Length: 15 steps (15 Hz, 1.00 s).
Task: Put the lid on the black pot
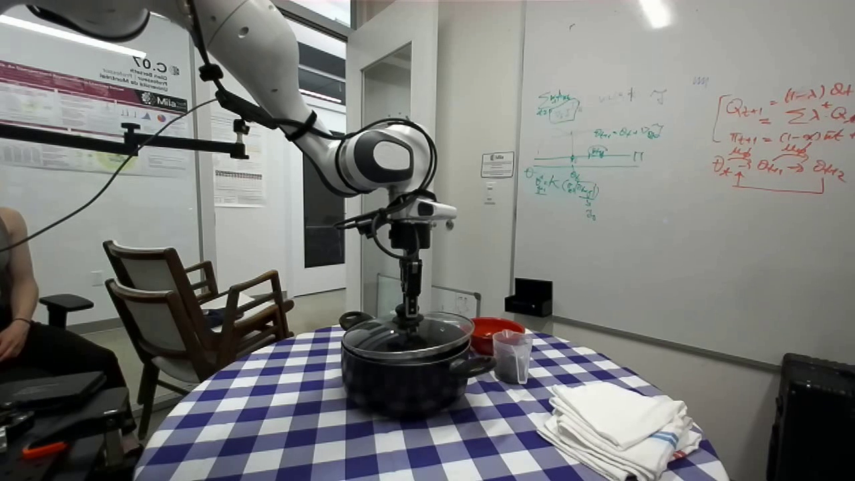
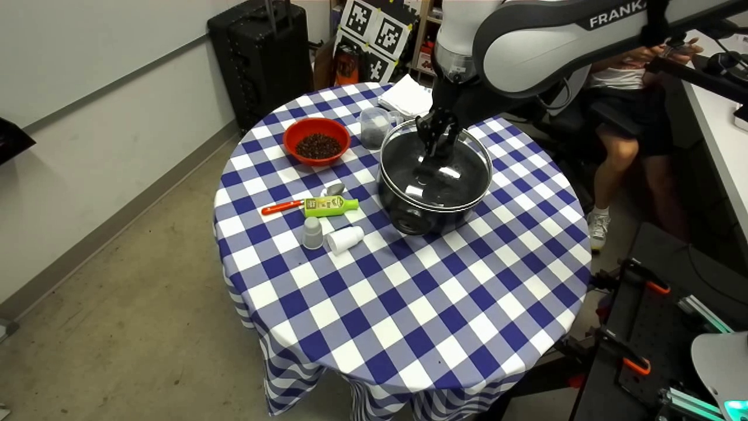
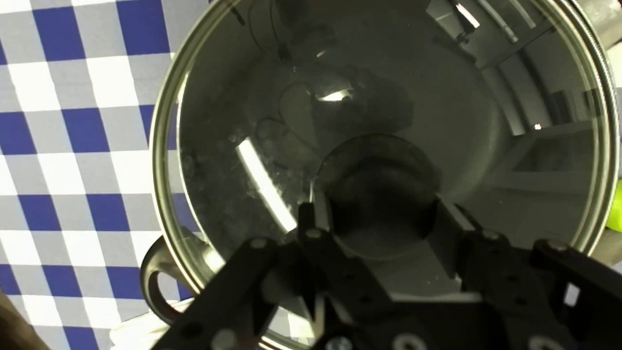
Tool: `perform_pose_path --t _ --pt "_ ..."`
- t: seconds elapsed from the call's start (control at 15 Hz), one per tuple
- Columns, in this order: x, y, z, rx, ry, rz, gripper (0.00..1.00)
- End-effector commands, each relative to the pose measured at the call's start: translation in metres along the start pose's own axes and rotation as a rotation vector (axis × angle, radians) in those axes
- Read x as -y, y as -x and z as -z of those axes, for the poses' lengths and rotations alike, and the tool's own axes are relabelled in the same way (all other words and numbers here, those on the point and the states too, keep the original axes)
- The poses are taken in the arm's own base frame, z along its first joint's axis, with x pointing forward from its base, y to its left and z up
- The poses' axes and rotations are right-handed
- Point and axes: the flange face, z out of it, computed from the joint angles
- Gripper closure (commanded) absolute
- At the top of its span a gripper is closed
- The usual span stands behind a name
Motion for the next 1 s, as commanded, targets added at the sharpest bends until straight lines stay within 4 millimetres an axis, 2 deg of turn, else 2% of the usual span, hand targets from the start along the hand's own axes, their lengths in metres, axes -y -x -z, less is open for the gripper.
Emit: perform_pose_path --t 0.0,0.93 --pt "0.0002 -0.0076 0.0088 0.004 -0.017 0.015 0.75" --pt "-0.0021 -0.0089 0.0033 0.029 -0.054 0.024 0.75"
